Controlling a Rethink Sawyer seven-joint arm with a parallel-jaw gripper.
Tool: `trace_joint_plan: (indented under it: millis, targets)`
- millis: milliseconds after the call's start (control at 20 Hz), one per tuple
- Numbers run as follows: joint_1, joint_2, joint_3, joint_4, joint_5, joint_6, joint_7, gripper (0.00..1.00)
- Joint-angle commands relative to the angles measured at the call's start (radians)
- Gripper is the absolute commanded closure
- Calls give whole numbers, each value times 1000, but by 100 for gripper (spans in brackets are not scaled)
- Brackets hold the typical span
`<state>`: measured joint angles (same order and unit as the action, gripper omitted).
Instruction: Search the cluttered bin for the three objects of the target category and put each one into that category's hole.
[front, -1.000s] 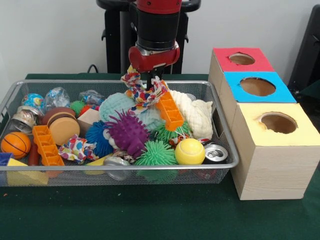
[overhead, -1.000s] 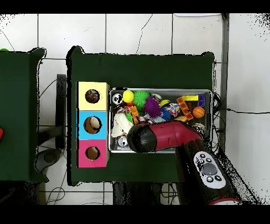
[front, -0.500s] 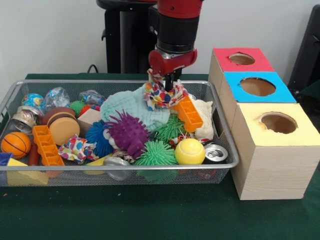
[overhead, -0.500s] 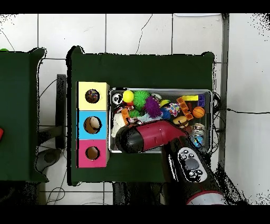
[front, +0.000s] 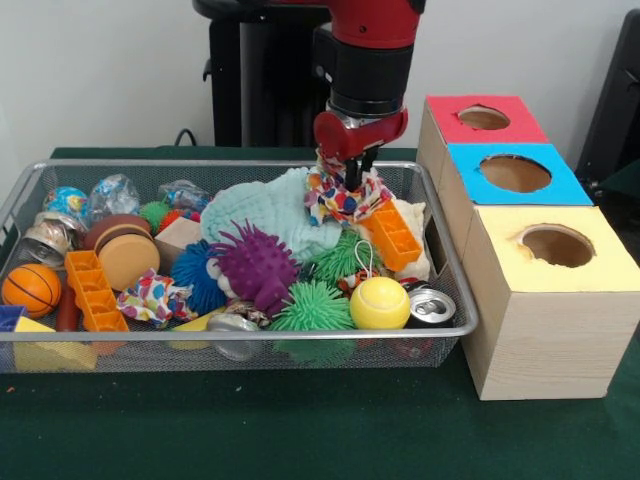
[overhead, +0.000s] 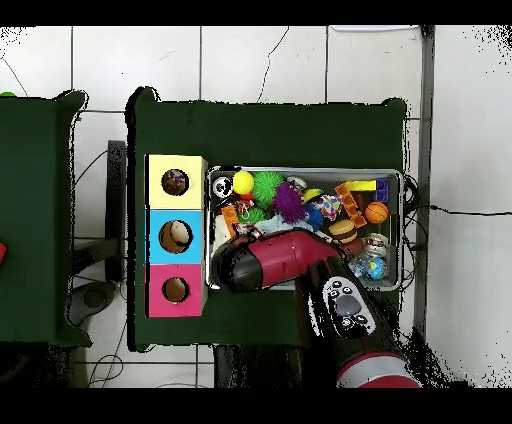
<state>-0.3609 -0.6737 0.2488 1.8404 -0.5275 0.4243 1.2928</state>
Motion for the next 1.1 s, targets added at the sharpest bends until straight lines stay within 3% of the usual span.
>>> trace_joint_plan:
  millis: [50,250,1100]
  targets:
    - [60,55,-53,-58,18,-20,217,100]
    - [122,73,-74,-109,43,21,228,100]
    - [251,67,-166,-132,102,50,215,100]
